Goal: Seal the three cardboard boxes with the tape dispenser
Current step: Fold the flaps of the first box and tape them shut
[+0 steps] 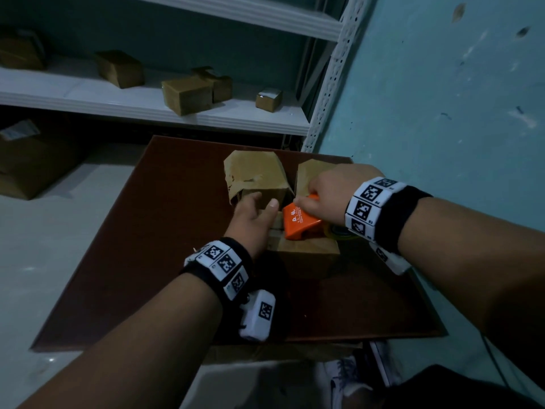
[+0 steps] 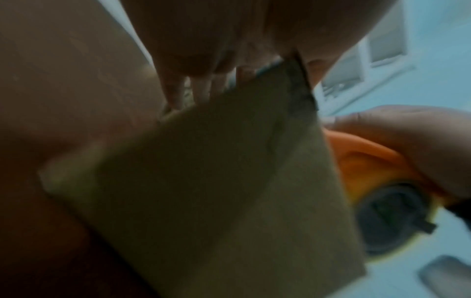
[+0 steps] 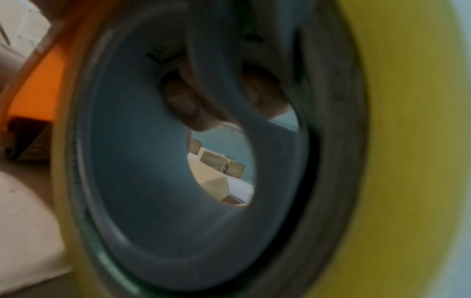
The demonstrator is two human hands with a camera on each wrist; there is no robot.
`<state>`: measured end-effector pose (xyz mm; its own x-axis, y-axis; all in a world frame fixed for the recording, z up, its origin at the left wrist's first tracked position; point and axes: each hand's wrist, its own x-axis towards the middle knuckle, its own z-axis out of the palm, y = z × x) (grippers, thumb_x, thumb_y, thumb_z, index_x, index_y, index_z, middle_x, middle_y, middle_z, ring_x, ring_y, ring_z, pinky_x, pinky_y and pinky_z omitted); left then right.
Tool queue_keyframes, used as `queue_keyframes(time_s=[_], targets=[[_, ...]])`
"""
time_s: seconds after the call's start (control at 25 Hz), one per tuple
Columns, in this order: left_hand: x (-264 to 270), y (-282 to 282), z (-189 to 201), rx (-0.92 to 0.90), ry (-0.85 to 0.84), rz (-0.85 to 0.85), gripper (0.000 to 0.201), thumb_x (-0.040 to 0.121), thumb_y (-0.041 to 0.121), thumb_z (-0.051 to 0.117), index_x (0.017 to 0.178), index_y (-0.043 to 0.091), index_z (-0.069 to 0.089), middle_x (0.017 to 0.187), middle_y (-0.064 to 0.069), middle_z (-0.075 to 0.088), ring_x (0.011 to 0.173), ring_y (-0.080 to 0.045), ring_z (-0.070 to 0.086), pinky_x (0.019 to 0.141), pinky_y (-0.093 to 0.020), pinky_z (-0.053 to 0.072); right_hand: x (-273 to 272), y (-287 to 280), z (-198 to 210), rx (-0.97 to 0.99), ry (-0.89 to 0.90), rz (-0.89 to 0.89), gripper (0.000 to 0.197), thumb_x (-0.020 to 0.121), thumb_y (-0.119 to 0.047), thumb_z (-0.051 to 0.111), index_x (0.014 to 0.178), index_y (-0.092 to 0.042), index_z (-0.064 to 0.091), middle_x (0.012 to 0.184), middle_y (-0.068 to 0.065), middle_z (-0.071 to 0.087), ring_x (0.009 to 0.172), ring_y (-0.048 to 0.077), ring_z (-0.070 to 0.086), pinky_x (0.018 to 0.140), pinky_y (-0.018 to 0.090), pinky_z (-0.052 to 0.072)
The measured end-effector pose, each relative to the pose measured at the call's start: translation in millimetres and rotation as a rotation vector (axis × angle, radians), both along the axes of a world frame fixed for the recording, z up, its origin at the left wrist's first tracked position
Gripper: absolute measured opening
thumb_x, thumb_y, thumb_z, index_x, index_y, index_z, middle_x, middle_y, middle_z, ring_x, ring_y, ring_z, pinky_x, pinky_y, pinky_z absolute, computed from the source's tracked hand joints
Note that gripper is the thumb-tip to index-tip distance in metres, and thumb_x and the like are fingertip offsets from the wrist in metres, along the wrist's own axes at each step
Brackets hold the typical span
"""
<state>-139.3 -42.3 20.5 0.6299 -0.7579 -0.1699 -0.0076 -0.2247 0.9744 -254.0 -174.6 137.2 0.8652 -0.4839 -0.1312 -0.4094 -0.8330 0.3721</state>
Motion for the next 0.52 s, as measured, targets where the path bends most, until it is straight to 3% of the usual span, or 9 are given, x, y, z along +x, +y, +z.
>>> queue_keyframes(time_s=[0.12,0.2,0.28,0.4,0.52], targets=[[-6,-6,-3,0.043,0.043,-0.035,0.044,0.106,0.047,0.052,0.147,0.031,0.050,0.139,0.003,0.059,0.119,-0.017,0.059,0.093,-0.039,0.052,-1,-2,-2,-0.007,0.008,0.016,0.059,0.102,-0.074,0.029,0.082,-0.026,0.059,0.078,-0.001,0.061,0.070,0.016,0.058,0.068,0.034,0.052],[-4,-9,-2,0.125,-0.118,-0.043,0.025,0.105,0.044,0.056,0.126,0.031,0.059,0.120,0.004,0.066,0.101,-0.015,0.063,0.077,-0.035,0.054,-4,-6,-1,0.003,0.038,0.029,0.057,0.103,-0.073,0.028,0.085,-0.028,0.058,0.079,-0.001,0.062,0.071,0.016,0.058,0.064,0.032,0.048],[-1,-10,0,0.168,-0.190,-0.046,0.017,0.104,0.042,0.058,0.115,0.030,0.060,0.109,0.005,0.065,0.092,-0.013,0.061,0.065,-0.030,0.047,-8,-13,0,0.029,0.073,0.049,0.058,0.104,-0.072,0.026,0.092,-0.027,0.061,0.081,-0.001,0.063,0.072,0.016,0.059,0.060,0.030,0.042],[-1,-12,2,0.192,-0.178,-0.074,0.017,0.104,0.041,0.058,0.116,0.030,0.060,0.109,0.004,0.063,0.095,-0.017,0.061,0.071,-0.035,0.051,-26,-29,-2,0.046,0.099,0.050,0.060,0.103,-0.071,0.022,0.100,-0.027,0.062,0.083,-0.002,0.063,0.076,0.017,0.061,0.063,0.032,0.043],[0,-11,3,0.218,-0.225,-0.095,0.018,0.105,0.040,0.056,0.118,0.027,0.059,0.111,0.003,0.061,0.093,-0.015,0.058,0.070,-0.034,0.049,-56,-52,-2,0.041,0.100,0.018,0.060,0.102,-0.073,0.019,0.099,-0.029,0.060,0.085,-0.002,0.062,0.080,0.020,0.062,0.076,0.037,0.053]])
